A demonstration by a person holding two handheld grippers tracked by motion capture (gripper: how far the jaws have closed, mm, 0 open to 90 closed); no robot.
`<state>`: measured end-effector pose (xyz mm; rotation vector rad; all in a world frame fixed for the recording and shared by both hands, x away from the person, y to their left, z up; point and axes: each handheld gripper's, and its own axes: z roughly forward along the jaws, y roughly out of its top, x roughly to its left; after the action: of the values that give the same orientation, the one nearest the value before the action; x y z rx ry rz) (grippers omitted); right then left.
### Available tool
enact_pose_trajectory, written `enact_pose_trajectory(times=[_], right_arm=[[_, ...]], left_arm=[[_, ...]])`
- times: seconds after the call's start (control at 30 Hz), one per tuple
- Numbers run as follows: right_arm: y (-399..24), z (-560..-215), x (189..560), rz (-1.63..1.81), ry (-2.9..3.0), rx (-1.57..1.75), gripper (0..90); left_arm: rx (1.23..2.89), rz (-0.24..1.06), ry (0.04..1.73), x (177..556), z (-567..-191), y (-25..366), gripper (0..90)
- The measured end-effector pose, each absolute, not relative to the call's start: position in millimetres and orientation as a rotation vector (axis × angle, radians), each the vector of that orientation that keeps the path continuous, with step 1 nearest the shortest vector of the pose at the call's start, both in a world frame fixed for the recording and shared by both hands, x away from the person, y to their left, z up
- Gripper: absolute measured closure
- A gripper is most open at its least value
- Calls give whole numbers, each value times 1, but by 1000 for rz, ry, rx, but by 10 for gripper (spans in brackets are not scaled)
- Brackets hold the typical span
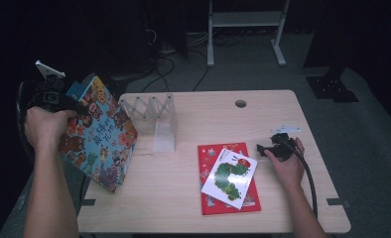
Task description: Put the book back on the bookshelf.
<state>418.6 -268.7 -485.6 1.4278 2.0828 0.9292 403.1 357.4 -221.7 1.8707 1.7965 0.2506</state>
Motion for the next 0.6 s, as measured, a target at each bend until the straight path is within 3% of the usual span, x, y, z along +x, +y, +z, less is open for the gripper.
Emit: enact_pose_trajectory(times=[0.4, 0.6], right_arm=[[-269, -486, 418, 929, 2083, 1429, 158], [-269, -486, 418, 929, 2083, 1430, 158]], left_arm=[[1863, 301, 1801, 393, -237, 363, 772], [1969, 433, 1842, 391, -241, 360, 650]])
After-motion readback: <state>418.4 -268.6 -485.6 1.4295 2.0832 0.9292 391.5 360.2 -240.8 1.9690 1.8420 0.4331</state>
